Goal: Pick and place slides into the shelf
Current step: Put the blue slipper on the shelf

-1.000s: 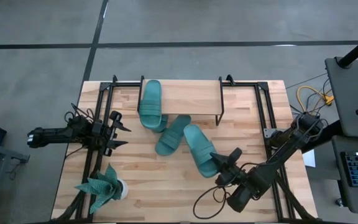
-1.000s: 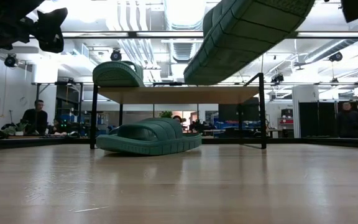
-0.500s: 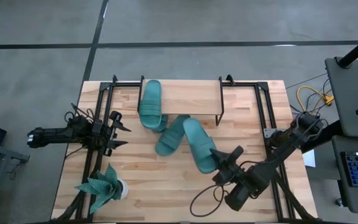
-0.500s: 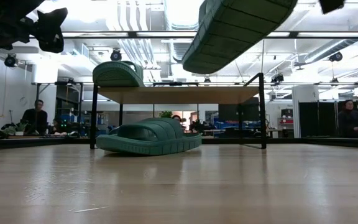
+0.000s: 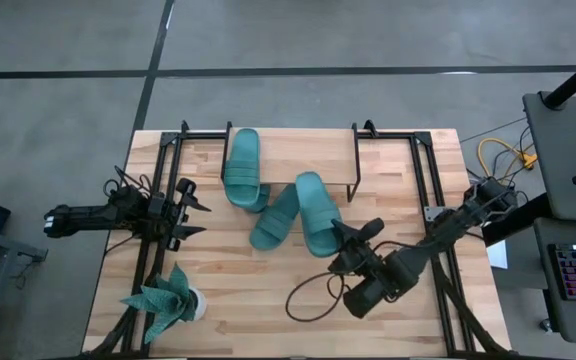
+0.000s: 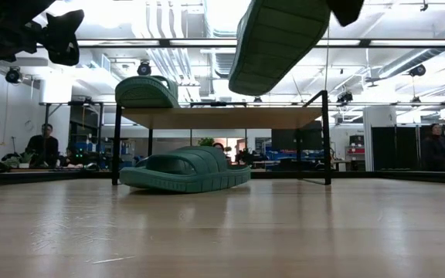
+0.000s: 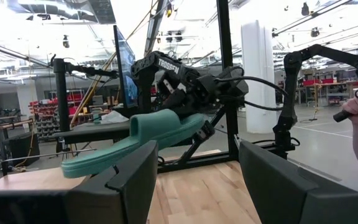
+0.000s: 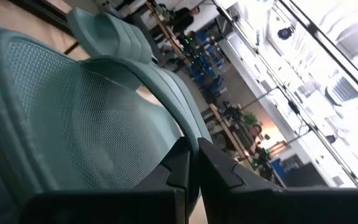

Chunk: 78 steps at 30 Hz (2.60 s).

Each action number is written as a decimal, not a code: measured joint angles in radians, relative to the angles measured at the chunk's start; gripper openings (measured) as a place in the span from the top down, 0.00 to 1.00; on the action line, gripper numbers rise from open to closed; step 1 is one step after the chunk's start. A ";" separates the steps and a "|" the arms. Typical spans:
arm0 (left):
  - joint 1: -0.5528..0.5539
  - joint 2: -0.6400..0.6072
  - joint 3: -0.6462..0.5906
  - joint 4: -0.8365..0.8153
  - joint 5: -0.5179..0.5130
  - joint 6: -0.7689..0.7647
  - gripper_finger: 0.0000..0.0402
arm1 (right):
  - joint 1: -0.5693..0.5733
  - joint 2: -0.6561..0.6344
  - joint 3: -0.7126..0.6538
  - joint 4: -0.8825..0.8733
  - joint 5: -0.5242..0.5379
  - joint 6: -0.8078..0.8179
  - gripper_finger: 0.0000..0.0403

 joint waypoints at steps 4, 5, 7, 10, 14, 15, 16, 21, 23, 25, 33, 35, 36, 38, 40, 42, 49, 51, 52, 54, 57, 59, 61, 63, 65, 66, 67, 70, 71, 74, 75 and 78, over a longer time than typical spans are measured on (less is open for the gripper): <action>0.000 0.000 0.000 0.000 0.000 0.000 0.47 | -0.021 0.000 0.000 0.001 0.043 0.021 0.97; 0.000 0.000 0.000 0.000 0.000 0.000 0.47 | -0.025 0.000 0.000 0.001 0.064 0.024 0.97; 0.000 0.000 0.000 0.000 0.000 0.000 0.47 | -0.033 0.000 0.000 0.002 0.079 0.025 0.97; 0.000 0.000 0.000 0.000 0.000 0.000 0.47 | -0.052 0.000 0.000 0.001 0.075 0.043 0.97; 0.000 0.000 0.000 0.001 0.000 0.000 0.47 | -0.081 0.000 -0.002 0.001 0.076 0.067 0.97; 0.000 0.000 0.000 0.001 0.000 0.000 0.47 | -0.087 0.001 -0.002 0.004 0.076 0.067 0.97; 0.000 0.000 0.000 0.001 0.000 0.000 0.47 | -0.093 0.001 -0.002 0.006 0.075 0.067 0.97; 0.000 0.000 0.000 0.002 0.000 0.000 0.47 | -0.117 0.001 0.017 0.031 0.072 0.066 0.97; 0.000 0.000 0.000 0.001 0.000 0.000 0.47 | -0.125 0.001 0.030 0.031 0.059 0.066 0.97; 0.000 0.000 0.000 0.002 0.000 0.000 0.47 | -0.130 0.001 0.047 0.030 0.028 0.062 0.97; 0.000 0.000 0.000 0.002 0.000 0.000 0.47 | -0.132 0.002 0.135 0.029 -0.067 -0.008 0.97; 0.000 0.000 0.000 0.002 0.000 0.000 0.47 | -0.138 0.002 0.161 0.030 -0.105 -0.026 0.97; 0.000 0.000 0.000 0.002 0.000 0.000 0.47 | -0.143 0.002 0.173 0.031 -0.122 -0.035 0.97; 0.000 0.000 0.000 0.003 0.000 0.000 0.47 | -0.152 0.002 0.189 0.031 -0.150 -0.055 0.97; 0.000 0.000 0.000 0.002 0.000 0.000 0.47 | -0.160 0.002 0.198 0.030 -0.162 -0.067 0.97; 0.000 0.000 0.000 0.002 0.000 0.000 0.47 | -0.167 0.002 0.205 0.030 -0.163 -0.075 0.97; 0.000 0.000 0.000 0.002 0.000 0.000 0.47 | -0.196 0.002 0.253 0.030 -0.186 -0.082 0.97; 0.000 0.000 0.000 0.002 0.000 0.000 0.47 | -0.207 0.001 0.277 0.030 -0.239 -0.092 0.97; 0.000 0.000 0.000 0.002 0.000 0.000 0.47 | -0.213 0.001 0.289 0.030 -0.284 -0.096 0.97; 0.000 0.000 0.000 0.002 0.000 0.000 0.47 | -0.229 0.001 0.311 0.031 -0.395 -0.111 0.97; 0.000 0.000 0.000 0.002 0.000 0.000 0.47 | -0.249 0.001 0.334 0.031 -0.502 -0.136 0.97; 0.000 0.000 0.000 0.002 0.000 0.000 0.47 | -0.261 0.001 0.342 0.033 -0.528 -0.154 0.97; 0.000 0.000 0.000 0.002 0.000 0.000 0.47 | -0.268 0.001 0.352 0.032 -0.536 -0.171 0.97; 0.000 0.000 0.000 0.002 0.000 0.000 0.47 | -0.273 0.001 0.367 0.028 -0.543 -0.195 0.97; 0.000 0.000 0.000 0.002 0.000 0.000 0.47 | -0.274 -0.001 0.395 0.029 -0.560 -0.213 0.97; 0.000 0.000 0.000 0.002 0.000 0.000 0.47 | -0.274 -0.004 0.408 0.028 -0.562 -0.218 0.97; 0.000 0.000 0.000 0.002 0.000 0.000 0.47 | -0.274 -0.008 0.424 0.027 -0.565 -0.231 0.97; 0.000 0.000 0.000 0.002 0.000 0.000 0.47 | -0.273 -0.029 0.484 0.021 -0.572 -0.287 0.97; 0.000 0.000 0.000 0.002 0.000 0.000 0.47 | -0.280 -0.036 0.507 0.021 -0.587 -0.303 0.97; 0.000 0.000 0.000 0.002 0.000 0.000 0.47 | -0.310 -0.070 0.568 0.025 -0.704 -0.327 0.97; 0.000 0.000 0.000 0.002 0.000 0.000 0.47 | -0.324 -0.080 0.584 0.025 -0.765 -0.328 0.97; 0.000 0.000 0.000 0.003 0.000 0.000 0.47 | -0.371 -0.113 0.608 0.027 -0.970 -0.328 0.97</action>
